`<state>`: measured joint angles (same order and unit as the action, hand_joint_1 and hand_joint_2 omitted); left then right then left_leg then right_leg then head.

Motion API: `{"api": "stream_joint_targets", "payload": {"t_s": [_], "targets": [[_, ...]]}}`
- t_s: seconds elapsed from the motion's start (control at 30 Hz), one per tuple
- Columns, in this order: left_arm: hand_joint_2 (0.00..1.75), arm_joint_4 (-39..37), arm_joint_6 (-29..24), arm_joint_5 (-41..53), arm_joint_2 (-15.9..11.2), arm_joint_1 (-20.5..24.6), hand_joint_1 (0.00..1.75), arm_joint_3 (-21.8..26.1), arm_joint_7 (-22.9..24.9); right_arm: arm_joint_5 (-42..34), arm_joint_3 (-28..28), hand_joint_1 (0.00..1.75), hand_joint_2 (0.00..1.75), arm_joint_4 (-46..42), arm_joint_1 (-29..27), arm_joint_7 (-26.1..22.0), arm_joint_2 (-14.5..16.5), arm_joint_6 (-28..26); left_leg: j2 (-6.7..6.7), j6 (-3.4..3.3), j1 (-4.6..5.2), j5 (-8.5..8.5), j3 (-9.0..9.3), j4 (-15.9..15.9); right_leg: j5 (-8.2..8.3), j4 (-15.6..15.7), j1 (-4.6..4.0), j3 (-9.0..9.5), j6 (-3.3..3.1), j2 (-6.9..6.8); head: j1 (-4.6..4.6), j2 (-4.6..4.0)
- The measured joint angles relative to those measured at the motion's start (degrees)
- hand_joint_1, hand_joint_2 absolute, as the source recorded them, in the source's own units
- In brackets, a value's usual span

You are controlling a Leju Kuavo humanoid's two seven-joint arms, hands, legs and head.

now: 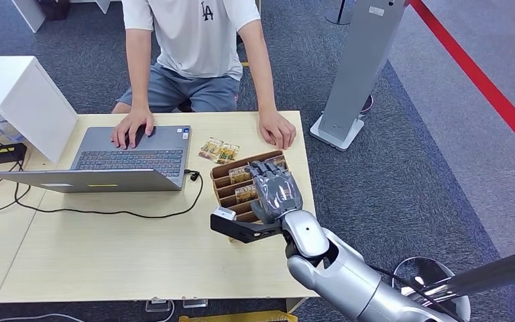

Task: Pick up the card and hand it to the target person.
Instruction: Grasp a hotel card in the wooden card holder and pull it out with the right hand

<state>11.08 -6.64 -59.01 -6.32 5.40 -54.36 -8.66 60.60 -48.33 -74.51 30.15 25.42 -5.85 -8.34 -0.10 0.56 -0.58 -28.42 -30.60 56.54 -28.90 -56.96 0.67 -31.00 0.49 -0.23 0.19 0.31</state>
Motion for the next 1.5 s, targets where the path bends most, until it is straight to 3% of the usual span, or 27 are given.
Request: {"api": "stream_joint_targets", "payload": {"t_s": [0.1,0.27,0.6,0.93,1.07,1.33,1.5], "targets": [[0.0,0.0,0.0,0.0,0.0,0.0,0.0,-0.3,0.0,-0.5,-0.1,0.57,1.75,0.5,0.0,-0.6,0.1,-0.1,0.0,0.0,0.0,0.0,0.0,0.0,0.0,0.0,0.0,0.0,0.0,0.0,-0.03,0.0],[0.0,0.0,0.0,-0.1,0.0,0.0,0.0,-0.6,0.0,-1.5,-0.1,0.42,1.75,2.0,0.0,-1.5,0.6,-0.3,0.0,0.0,0.0,0.0,-0.01,0.0,0.0,0.0,0.0,0.0,0.0,0.0,-0.05,0.0],[0.0,0.0,0.0,-0.4,0.0,0.1,0.0,-0.7,0.2,-3.5,-0.1,0.43,1.75,7.4,1.4,-3.4,2.3,-1.7,0.0,0.0,0.0,0.0,-0.01,0.0,0.0,0.0,0.0,0.0,0.0,0.0,-0.01,0.0],[0.0,0.0,0.0,-0.8,0.0,0.1,0.0,-0.7,0.3,-4.1,-0.3,0.73,1.75,11.2,2.2,-4.1,4.1,-2.5,0.0,0.0,0.0,0.0,-0.02,0.0,0.0,0.0,0.0,0.0,0.0,0.0,-0.05,0.0],[0.0,0.0,0.0,-1.2,0.0,0.1,0.0,-0.7,0.3,-4.2,-0.3,0.99,1.75,11.9,2.2,-4.1,4.4,-2.6,0.0,0.0,0.0,0.0,-0.02,0.0,0.0,0.0,0.0,0.0,0.0,0.0,0.01,0.0],[0.0,0.0,-0.2,-1.5,0.0,0.1,0.0,-0.7,0.3,-4.5,-0.3,1.12,1.75,12.8,2.3,-4.2,4.7,-3.0,0.0,0.0,0.0,0.0,-0.01,0.0,0.0,0.0,0.0,0.0,0.0,0.0,-0.02,0.0],[0.0,0.0,-0.2,-1.5,0.0,0.1,0.0,-0.7,0.2,-4.6,-0.3,1.36,1.75,13.1,2.3,-4.2,4.8,-3.0,0.0,0.0,0.0,0.0,-0.01,0.0,0.0,0.0,0.0,0.0,0.0,0.0,-0.02,0.0]]}}
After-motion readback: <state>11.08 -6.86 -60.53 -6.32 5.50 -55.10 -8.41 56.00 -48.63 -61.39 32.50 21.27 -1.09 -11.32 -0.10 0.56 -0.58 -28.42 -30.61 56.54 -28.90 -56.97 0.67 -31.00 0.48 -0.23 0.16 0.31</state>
